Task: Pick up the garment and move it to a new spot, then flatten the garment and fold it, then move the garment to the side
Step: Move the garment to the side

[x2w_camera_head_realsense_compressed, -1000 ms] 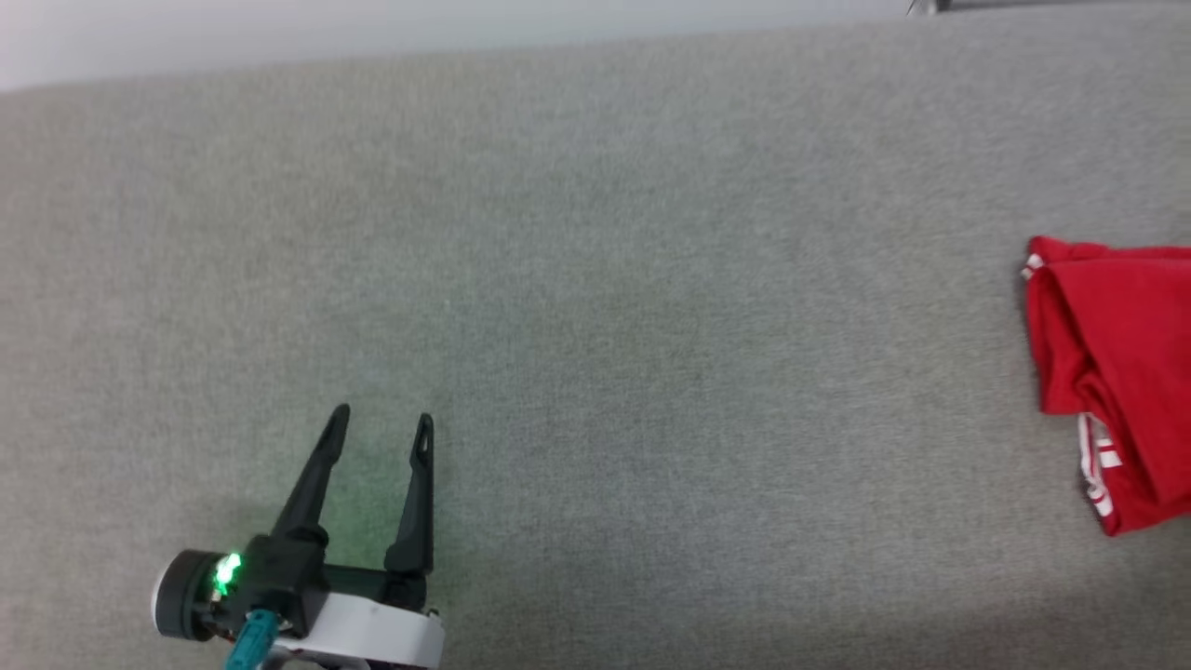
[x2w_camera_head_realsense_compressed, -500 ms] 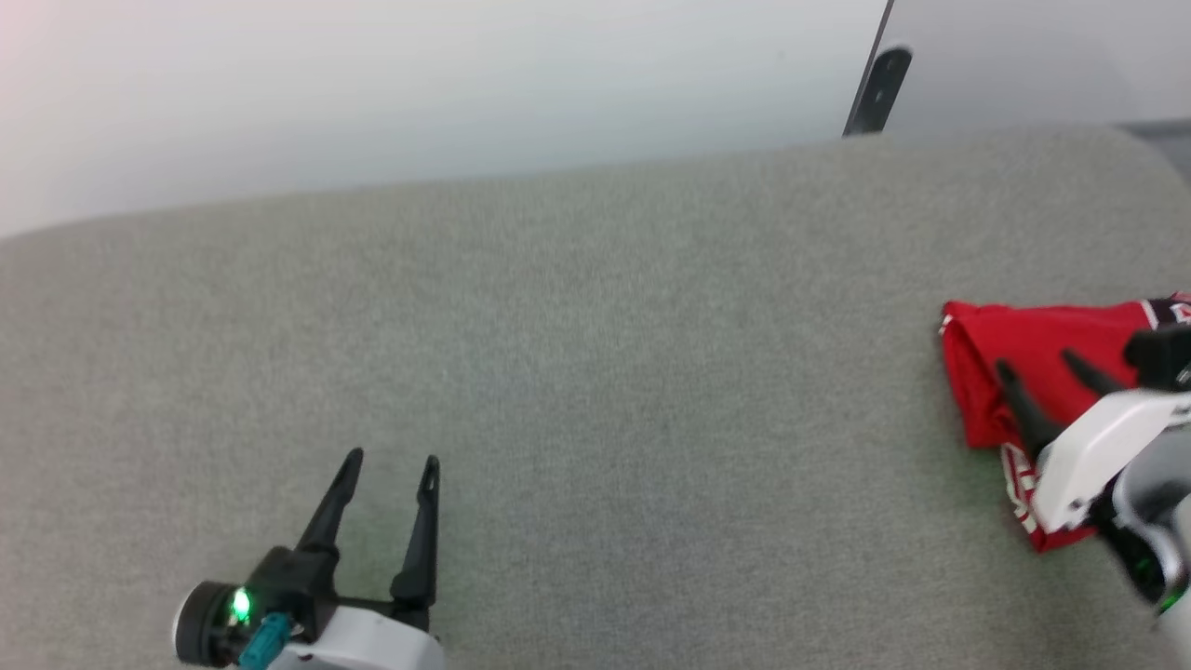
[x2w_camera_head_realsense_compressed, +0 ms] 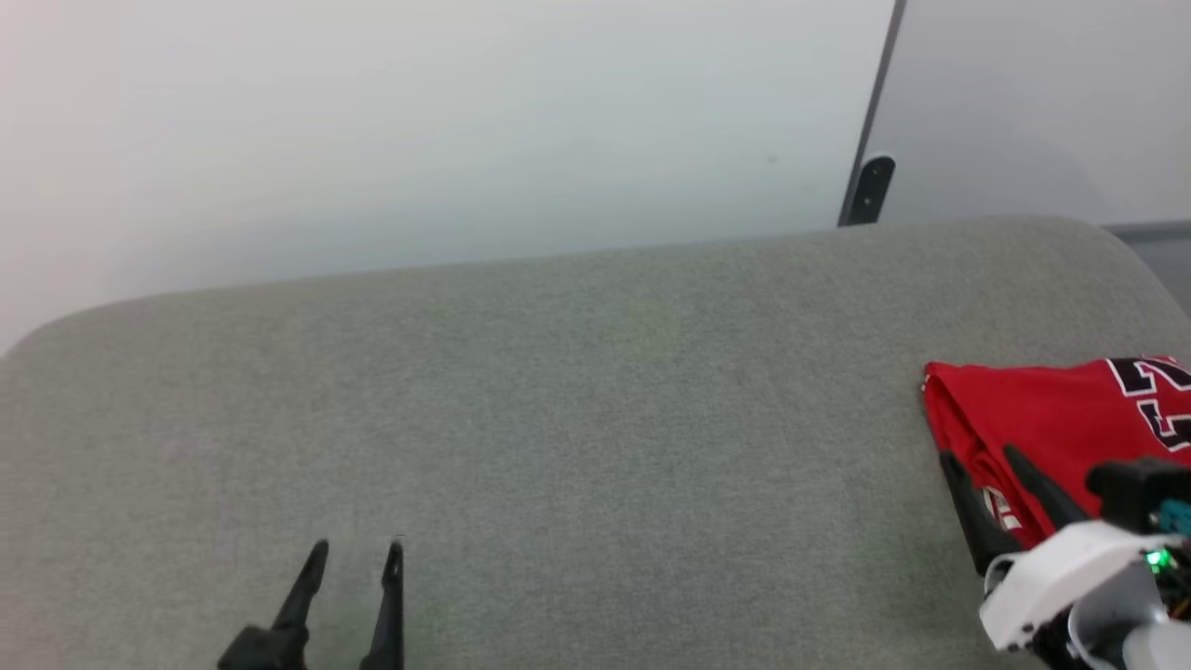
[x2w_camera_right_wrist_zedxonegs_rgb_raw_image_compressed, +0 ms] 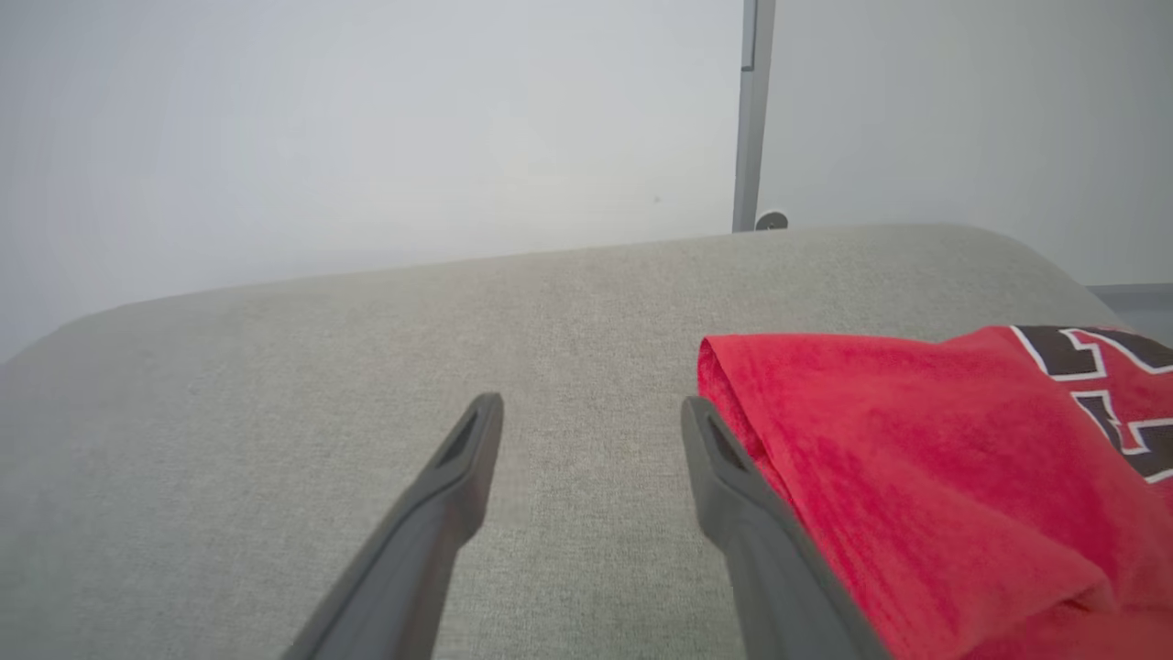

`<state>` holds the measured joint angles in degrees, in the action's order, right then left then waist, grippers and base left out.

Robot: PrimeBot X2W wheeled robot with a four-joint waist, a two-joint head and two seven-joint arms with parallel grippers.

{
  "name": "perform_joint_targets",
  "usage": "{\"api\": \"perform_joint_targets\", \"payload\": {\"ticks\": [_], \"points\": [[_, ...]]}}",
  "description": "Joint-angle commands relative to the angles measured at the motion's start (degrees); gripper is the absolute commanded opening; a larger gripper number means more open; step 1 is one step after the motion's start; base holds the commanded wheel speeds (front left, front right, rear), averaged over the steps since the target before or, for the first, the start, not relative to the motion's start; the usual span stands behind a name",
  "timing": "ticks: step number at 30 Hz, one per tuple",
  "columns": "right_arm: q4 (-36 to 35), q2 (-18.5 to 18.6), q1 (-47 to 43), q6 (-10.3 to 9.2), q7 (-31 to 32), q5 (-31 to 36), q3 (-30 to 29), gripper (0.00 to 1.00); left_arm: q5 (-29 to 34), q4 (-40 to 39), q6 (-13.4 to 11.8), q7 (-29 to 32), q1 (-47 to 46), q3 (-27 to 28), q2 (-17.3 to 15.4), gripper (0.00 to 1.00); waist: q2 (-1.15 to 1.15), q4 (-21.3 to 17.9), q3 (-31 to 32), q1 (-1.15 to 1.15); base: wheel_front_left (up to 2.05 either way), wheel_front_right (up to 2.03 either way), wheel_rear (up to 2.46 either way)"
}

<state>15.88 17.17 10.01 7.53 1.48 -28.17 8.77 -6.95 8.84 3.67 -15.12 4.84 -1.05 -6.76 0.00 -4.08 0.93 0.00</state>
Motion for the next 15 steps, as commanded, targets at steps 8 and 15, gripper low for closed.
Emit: {"api": "perform_joint_targets", "payload": {"ticks": [8,15], "points": [[-9.4,-2.8,-9.7,-0.09,1.6,2.9,-4.0,1.0,-1.1,-3.0,-1.3,0.0,6.5,1.8,0.1,1.0,0.0,1.1,0.8,0.0,0.0,0.0,0.0],[-16.9,-5.7,-16.3,-0.08,4.0,4.7,-8.1,1.0,-1.5,-8.2,-2.6,0.0,11.7,2.1,1.5,1.0,0.0,1.6,0.2,0.0,0.0,0.0,0.0]]}}
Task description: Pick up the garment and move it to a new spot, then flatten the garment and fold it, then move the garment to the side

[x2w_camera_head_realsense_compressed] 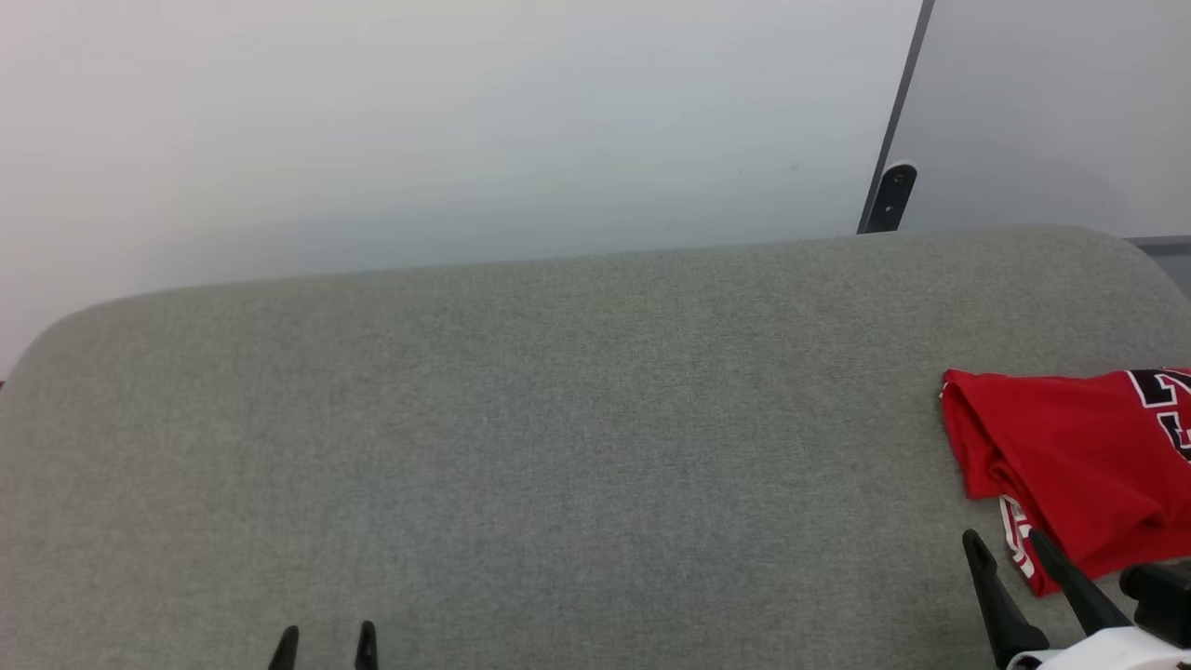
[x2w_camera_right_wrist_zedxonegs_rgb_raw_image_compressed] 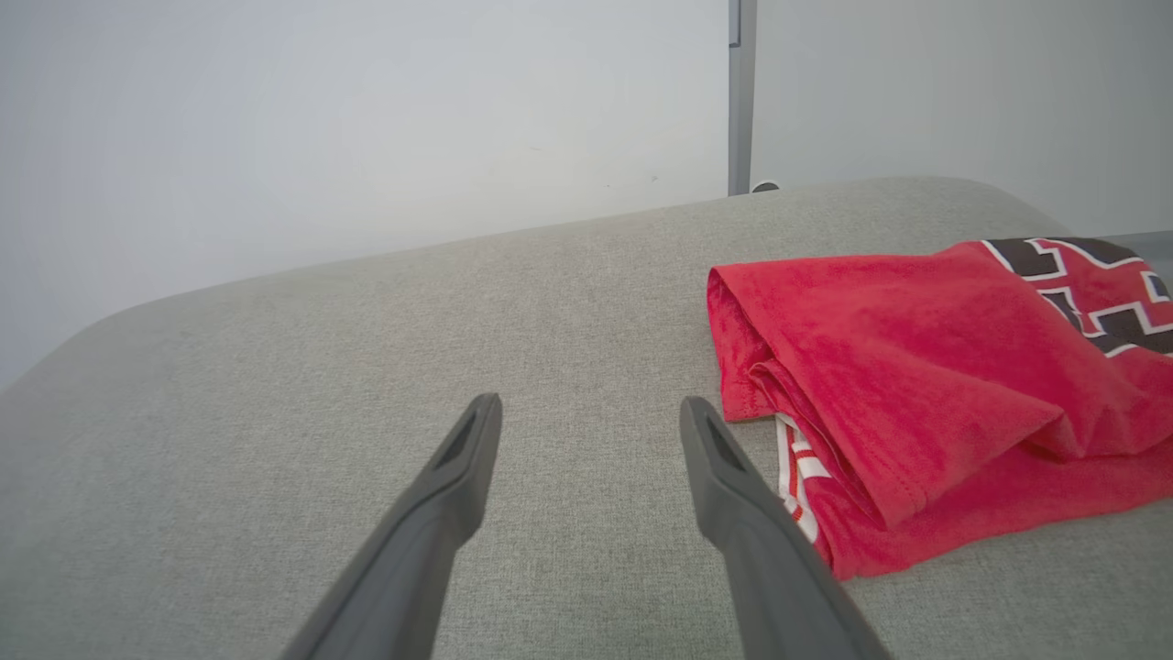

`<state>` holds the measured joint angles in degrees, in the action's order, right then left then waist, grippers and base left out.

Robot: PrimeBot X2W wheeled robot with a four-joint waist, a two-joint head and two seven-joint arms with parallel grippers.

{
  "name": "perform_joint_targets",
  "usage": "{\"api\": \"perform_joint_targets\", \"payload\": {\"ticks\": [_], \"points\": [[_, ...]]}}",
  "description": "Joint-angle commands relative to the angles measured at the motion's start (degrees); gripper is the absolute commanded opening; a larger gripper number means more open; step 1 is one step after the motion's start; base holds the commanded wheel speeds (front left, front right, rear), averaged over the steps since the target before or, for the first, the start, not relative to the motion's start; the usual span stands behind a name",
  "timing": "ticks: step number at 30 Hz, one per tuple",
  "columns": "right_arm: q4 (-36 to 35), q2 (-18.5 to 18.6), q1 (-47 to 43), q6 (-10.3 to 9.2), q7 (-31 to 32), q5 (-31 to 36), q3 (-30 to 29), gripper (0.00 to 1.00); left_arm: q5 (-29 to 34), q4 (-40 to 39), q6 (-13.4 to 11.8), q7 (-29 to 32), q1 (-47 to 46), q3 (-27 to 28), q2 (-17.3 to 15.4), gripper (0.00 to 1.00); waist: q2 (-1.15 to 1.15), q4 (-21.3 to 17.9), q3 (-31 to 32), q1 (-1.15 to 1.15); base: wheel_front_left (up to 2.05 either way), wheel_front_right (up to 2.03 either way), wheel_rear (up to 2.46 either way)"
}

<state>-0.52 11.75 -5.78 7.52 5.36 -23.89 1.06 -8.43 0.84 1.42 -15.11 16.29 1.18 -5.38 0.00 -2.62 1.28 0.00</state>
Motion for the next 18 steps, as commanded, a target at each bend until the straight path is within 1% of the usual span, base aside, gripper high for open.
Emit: {"api": "perform_joint_targets", "payload": {"ticks": [1,8,18], "points": [[-1.2,-0.6,-1.0,-0.07,0.5,0.6,-0.7,1.0,-0.1,-0.5,-0.4,0.0,0.5,-0.3,0.2,1.0,0.0,0.2,-0.2,0.0,0.0,0.0,0.0],[-4.0,-1.3,-1.8,-0.07,2.6,1.8,-1.6,1.0,0.8,-0.8,-0.5,0.0,-0.4,-1.5,0.3,1.0,0.0,0.4,-0.4,0.0,0.0,0.0,0.0],[-4.6,-1.7,-1.6,-0.07,2.9,2.2,-1.3,1.0,0.8,0.1,-0.8,0.0,-1.7,-2.1,0.1,1.0,0.0,1.0,-0.6,0.0,0.0,0.0,0.0]]}}
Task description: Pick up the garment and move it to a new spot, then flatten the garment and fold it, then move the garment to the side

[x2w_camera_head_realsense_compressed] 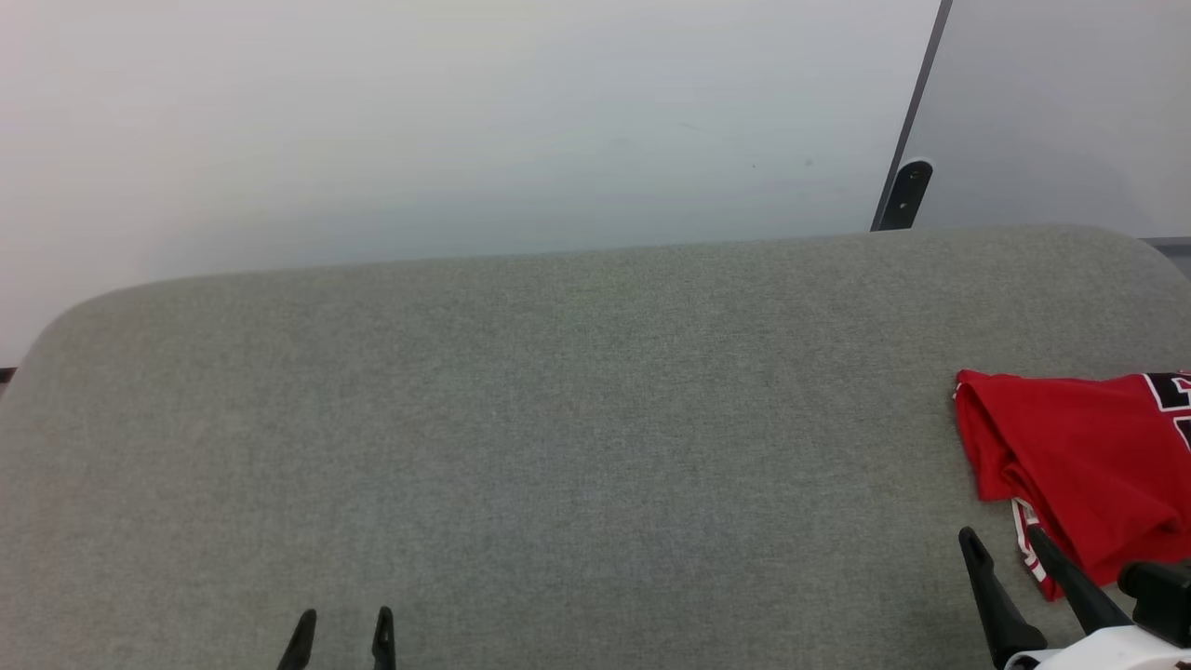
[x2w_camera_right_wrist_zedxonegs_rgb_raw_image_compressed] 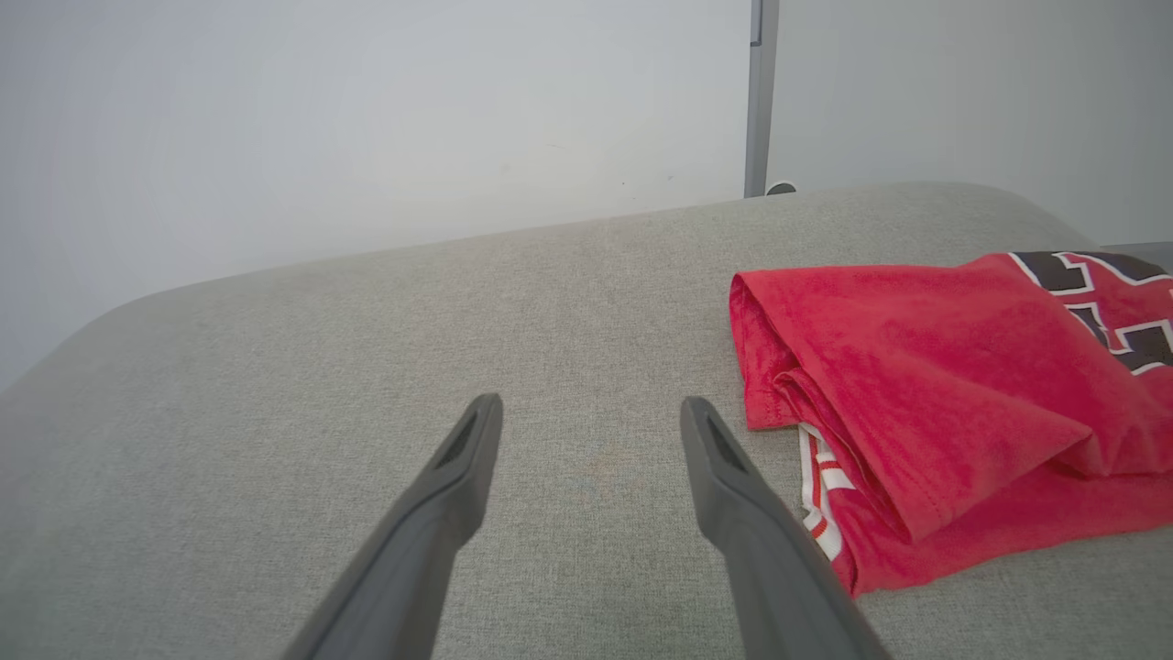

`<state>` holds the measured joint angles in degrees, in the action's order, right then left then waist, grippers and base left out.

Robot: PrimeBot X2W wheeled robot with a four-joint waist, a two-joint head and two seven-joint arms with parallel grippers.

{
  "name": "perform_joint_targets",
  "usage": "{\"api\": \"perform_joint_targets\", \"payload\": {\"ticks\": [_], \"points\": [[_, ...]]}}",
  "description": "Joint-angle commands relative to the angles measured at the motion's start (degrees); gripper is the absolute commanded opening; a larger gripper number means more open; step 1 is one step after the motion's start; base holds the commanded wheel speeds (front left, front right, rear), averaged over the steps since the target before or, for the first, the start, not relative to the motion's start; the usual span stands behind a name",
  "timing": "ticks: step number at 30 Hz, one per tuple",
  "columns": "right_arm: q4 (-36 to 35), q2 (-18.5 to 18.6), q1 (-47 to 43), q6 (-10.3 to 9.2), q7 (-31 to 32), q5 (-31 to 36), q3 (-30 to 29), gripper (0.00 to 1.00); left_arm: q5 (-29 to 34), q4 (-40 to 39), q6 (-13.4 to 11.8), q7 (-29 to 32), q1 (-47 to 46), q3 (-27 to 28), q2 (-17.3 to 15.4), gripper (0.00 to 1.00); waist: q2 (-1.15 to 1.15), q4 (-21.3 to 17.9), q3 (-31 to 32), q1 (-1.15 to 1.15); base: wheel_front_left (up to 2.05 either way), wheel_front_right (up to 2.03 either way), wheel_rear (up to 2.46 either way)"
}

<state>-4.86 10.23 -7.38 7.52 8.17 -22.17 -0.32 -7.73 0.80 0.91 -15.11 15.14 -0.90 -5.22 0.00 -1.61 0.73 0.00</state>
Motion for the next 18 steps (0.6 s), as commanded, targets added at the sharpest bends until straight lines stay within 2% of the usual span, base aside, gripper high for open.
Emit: {"api": "perform_joint_targets", "payload": {"ticks": [1,18], "points": [[-0.3,-0.2,0.1,-0.07,0.2,0.5,0.2,1.0,0.0,0.1,-0.4,0.0,-0.6,0.0,-0.1,1.0,0.0,0.0,-0.1,0.0,0.0,0.0,0.0],[-0.2,-0.5,0.7,-0.07,-0.2,0.0,0.7,1.0,-0.6,-0.1,-1.1,0.0,-0.7,-0.4,-0.4,1.0,0.0,-0.2,-0.4,0.0,0.0,0.0,0.0]]}}
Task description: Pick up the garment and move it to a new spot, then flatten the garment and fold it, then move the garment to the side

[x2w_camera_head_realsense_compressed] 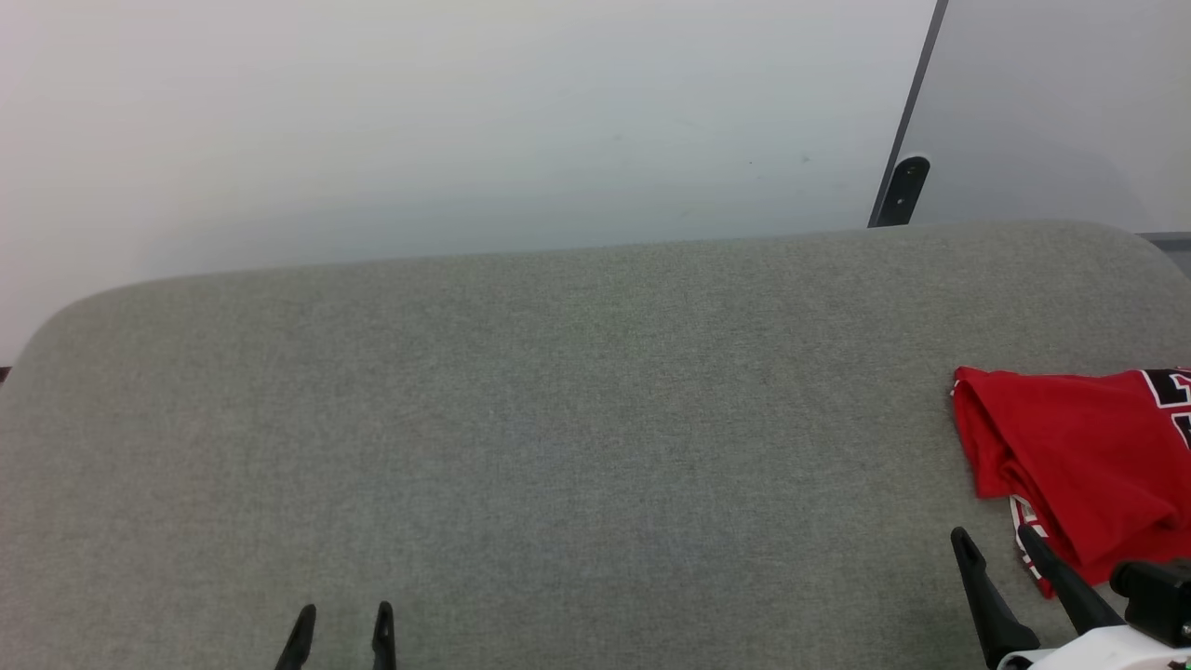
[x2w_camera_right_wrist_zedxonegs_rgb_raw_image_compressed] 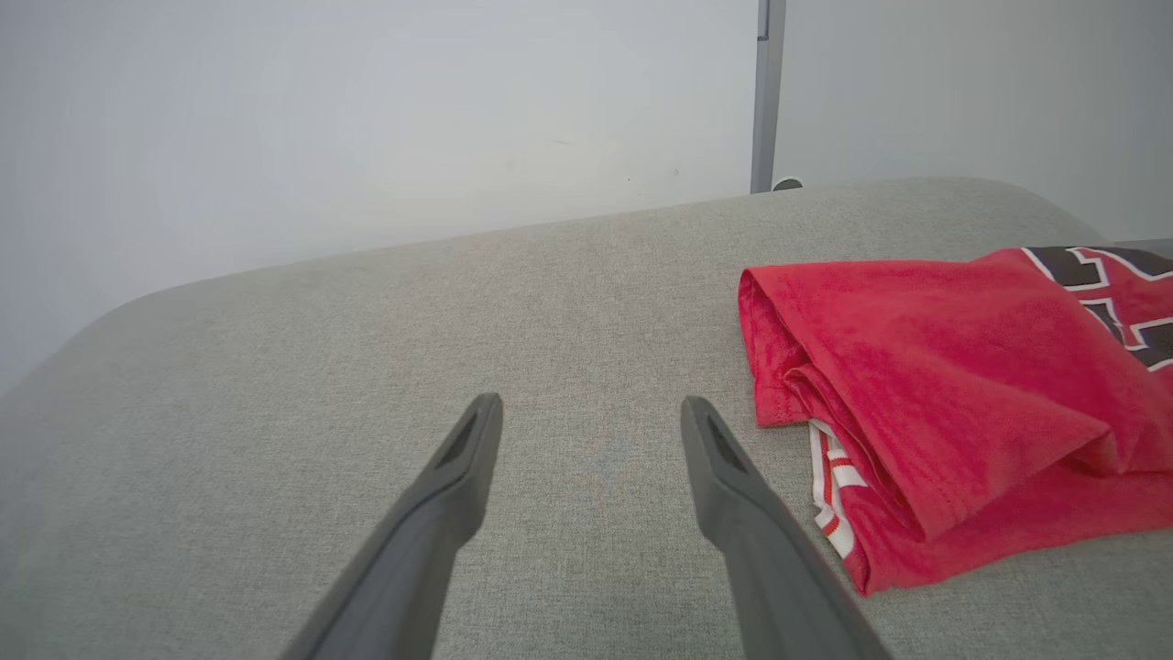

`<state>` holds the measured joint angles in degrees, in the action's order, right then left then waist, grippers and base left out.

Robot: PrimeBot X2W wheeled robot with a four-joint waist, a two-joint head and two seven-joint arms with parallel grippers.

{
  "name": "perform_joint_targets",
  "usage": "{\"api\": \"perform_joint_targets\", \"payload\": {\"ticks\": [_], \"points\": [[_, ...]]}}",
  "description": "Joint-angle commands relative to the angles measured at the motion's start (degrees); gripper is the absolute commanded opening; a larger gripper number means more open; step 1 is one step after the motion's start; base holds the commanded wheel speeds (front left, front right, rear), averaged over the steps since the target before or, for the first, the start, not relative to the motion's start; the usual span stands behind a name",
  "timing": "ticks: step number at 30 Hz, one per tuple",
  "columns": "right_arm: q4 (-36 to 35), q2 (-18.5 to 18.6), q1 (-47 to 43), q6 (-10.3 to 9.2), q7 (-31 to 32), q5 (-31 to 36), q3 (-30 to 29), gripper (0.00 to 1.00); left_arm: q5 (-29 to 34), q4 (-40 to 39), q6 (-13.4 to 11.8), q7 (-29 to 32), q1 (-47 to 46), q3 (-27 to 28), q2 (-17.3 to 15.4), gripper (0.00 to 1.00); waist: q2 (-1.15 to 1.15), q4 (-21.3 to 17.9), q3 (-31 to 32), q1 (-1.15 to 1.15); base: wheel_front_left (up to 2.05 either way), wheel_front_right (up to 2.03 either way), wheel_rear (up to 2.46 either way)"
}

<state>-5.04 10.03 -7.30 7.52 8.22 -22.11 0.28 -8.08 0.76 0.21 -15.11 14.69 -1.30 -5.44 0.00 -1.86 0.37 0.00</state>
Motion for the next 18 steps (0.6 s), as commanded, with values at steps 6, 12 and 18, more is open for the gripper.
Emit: {"api": "perform_joint_targets", "payload": {"ticks": [6,12,18], "points": [[0.2,-0.2,0.6,-0.07,-0.4,-0.4,0.7,1.0,-0.5,-0.1,-0.7,0.1,-0.2,-0.2,-0.4,1.0,0.0,0.0,0.0,0.0,0.0,0.0,0.0],[0.3,-0.1,0.5,-0.07,-0.6,-0.6,1.2,1.0,-0.6,-0.1,-0.9,0.2,0.0,-0.4,-0.6,1.0,0.0,-0.1,-0.1,0.0,0.0,0.0,0.0],[0.2,-0.1,0.3,-0.07,-0.7,-0.6,1.4,1.0,-0.8,-0.5,-1.2,0.1,0.1,-0.4,-0.6,1.0,0.0,0.0,-0.2,0.0,0.0,0.0,0.0]]}}
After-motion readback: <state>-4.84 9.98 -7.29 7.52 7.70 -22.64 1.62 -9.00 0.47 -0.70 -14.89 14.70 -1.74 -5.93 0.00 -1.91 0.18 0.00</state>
